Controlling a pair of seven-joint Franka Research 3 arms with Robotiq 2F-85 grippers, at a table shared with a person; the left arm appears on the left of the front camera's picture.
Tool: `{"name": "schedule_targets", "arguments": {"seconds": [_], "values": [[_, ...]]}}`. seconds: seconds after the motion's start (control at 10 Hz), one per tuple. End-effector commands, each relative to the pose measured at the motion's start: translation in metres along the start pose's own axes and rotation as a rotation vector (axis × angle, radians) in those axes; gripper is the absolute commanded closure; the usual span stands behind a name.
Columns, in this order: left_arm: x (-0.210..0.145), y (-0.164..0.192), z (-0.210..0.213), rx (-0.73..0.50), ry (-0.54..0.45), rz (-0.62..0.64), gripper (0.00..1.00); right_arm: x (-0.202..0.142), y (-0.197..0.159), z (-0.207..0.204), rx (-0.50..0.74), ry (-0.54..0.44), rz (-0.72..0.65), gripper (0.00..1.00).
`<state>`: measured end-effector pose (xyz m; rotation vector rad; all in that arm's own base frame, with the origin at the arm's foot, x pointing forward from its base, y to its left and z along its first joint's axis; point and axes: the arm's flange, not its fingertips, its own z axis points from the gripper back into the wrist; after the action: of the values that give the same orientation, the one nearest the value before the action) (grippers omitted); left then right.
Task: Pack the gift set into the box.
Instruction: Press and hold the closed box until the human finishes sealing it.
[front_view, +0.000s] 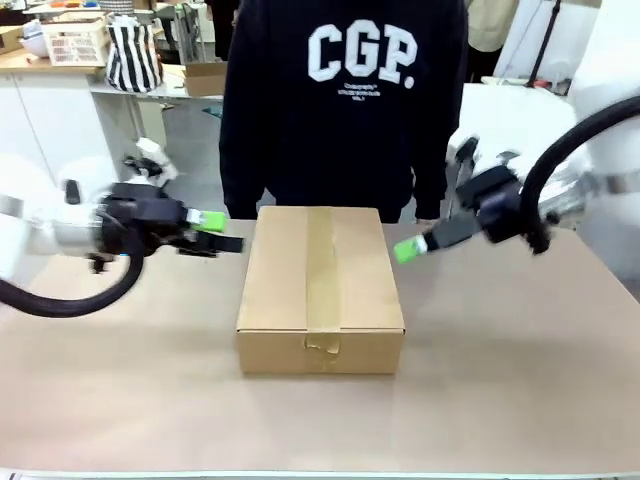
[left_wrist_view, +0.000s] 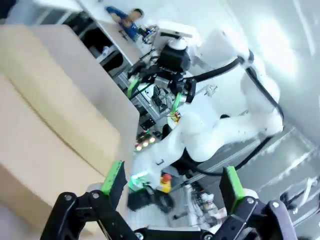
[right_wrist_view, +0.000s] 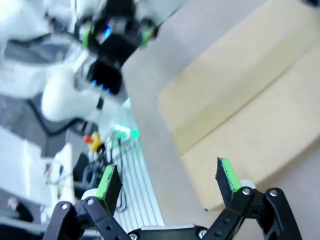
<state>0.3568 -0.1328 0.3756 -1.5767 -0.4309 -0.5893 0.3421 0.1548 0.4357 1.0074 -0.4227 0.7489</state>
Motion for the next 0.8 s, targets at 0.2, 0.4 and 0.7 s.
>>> {"name": "schedule_targets", "arguments": {"seconds": [0.2, 0.4, 0.7], "values": [[-0.046, -0.038, 0.034, 0.031, -0.071, 0.094, 0.00, -0.076, 0.001, 0.030, -0.229, -0.129, -0.212, 0.00], [0.005, -0.001, 0.029, 0.037, -0.042, 0.178, 0.00, 0.011, -0.010, 0.048, -0.171, -0.124, -0.084, 0.00], [0.005, -0.001, 0.029, 0.037, -0.042, 0.178, 0.00, 0.011, -0.010, 0.048, -0.171, -0.124, -0.084, 0.00]]}}
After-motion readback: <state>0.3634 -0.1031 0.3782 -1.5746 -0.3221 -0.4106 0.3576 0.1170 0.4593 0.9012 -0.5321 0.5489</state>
